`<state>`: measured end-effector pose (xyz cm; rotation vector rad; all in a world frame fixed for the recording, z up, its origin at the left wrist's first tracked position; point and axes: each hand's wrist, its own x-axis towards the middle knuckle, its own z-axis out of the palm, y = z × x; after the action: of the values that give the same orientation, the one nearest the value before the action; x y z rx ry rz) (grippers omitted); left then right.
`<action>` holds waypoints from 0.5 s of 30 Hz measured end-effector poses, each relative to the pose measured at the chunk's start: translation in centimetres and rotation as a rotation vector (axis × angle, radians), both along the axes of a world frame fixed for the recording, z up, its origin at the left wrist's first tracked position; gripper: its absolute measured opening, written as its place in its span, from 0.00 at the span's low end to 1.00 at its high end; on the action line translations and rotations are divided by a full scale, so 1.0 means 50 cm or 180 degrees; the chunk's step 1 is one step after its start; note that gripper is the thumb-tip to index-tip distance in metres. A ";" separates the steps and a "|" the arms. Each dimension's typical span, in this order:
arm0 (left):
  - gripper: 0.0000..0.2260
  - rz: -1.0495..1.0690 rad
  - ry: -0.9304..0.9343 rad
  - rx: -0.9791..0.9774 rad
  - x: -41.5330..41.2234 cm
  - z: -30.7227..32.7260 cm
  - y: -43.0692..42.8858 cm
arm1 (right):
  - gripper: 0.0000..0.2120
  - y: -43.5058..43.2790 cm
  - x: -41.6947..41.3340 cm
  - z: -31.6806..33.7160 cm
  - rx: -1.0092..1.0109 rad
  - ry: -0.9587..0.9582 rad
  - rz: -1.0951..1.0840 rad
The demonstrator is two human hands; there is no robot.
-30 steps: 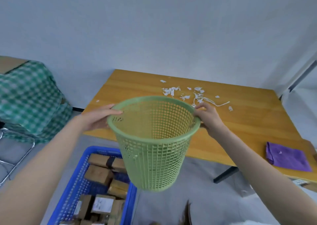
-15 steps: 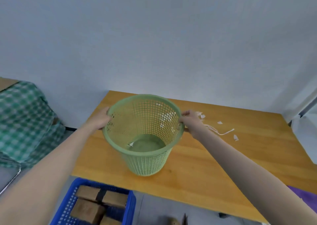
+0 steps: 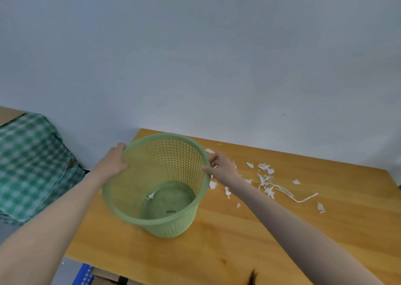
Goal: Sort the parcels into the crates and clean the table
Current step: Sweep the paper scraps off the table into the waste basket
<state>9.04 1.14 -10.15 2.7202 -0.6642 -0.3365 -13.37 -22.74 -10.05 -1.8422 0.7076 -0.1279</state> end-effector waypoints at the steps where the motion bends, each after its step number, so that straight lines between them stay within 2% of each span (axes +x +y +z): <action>1: 0.28 -0.0159 -0.0068 0.0062 0.016 0.005 -0.010 | 0.12 0.000 0.004 -0.001 0.0061 -0.0016 -0.0005; 6: 0.16 -0.0628 -0.0317 0.0350 0.073 0.009 -0.082 | 0.12 0.004 0.009 0.000 0.0370 0.0056 -0.0085; 8: 0.16 -0.0735 -0.0701 0.0413 0.077 -0.007 -0.097 | 0.11 0.015 0.009 -0.001 0.0413 0.0024 -0.0040; 10: 0.16 -0.0804 -0.1122 0.0408 0.079 -0.025 -0.096 | 0.11 0.039 0.015 -0.015 0.0161 -0.0075 -0.0078; 12: 0.16 -0.0855 -0.1305 0.0301 0.083 -0.031 -0.095 | 0.10 0.060 0.022 -0.038 -0.0244 -0.0375 -0.0317; 14: 0.16 -0.0876 -0.1406 0.0348 0.085 -0.035 -0.095 | 0.09 0.076 0.016 -0.062 -0.0093 -0.0857 -0.0647; 15: 0.16 -0.0889 -0.1445 0.0360 0.083 -0.036 -0.094 | 0.11 0.072 0.011 -0.082 0.0051 -0.1045 -0.0816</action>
<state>13.19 -3.56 -11.92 2.8326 -1.1836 0.1998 -12.84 -19.11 -14.17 -1.6559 0.7049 -0.5764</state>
